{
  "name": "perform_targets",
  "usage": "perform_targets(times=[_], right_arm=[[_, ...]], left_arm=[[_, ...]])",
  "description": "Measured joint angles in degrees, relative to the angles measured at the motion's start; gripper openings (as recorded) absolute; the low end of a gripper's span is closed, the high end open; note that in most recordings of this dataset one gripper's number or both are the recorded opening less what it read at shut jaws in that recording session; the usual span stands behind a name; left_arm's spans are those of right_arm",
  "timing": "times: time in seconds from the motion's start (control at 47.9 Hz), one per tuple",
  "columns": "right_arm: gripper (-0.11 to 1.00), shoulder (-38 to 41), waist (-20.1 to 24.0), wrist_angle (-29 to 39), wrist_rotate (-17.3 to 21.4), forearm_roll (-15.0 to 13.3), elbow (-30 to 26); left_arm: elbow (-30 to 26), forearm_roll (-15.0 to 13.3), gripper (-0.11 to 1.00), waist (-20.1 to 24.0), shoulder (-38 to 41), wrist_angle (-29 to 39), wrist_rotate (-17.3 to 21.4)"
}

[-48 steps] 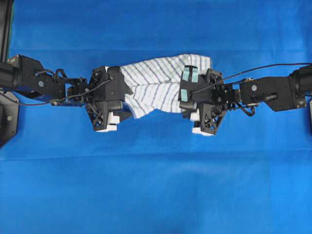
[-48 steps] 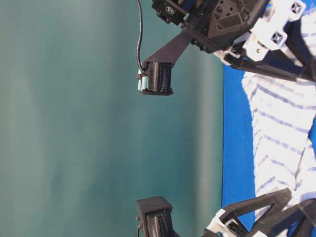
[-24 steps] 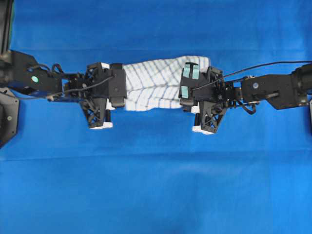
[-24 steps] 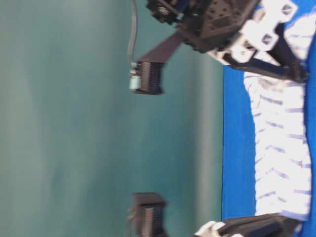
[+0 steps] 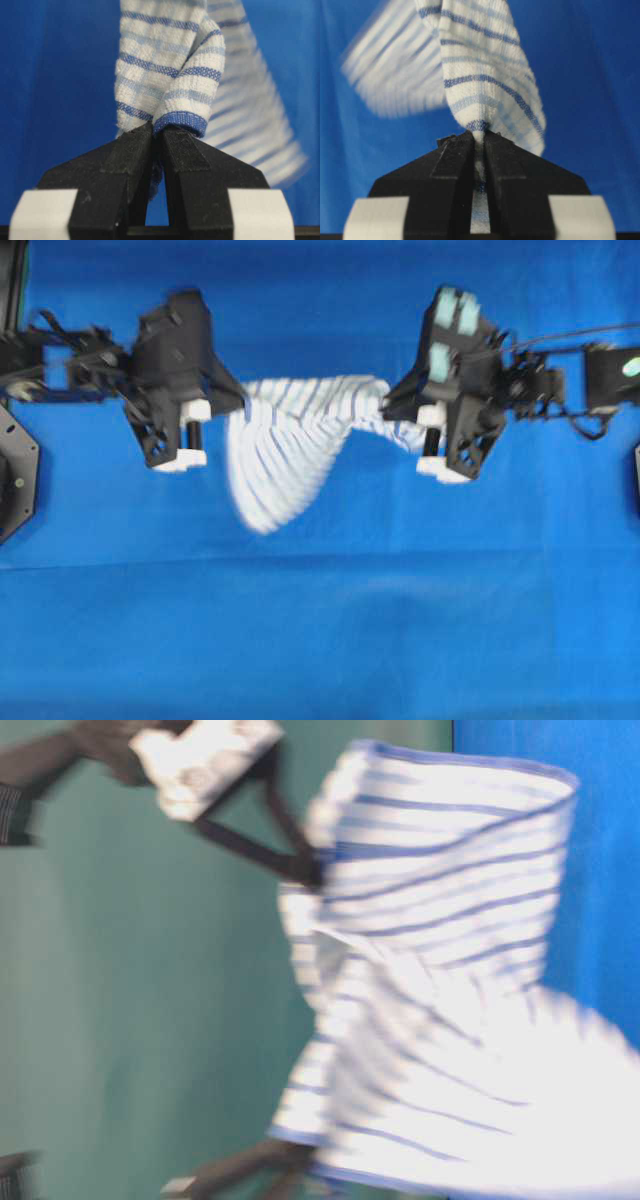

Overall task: Lift the towel with both arms.
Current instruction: 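Lift the towel upward with both grippers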

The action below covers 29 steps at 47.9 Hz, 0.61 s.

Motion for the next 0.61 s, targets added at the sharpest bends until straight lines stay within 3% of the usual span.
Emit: perform_targets(times=[0.251, 0.606], right_arm=[[0.07, -5.62, 0.0, 8.35, -1.67, -0.44, -7.56], [0.07, -7.73, 0.0, 18.28, -6.94, -0.7, -21.53]], left_arm=[[-8.17, 0.0, 0.03, 0.35, -6.15, 8.35, 0.09], [-21.62, 0.0, 0.03, 0.53, -6.59, 16.88, 0.44]])
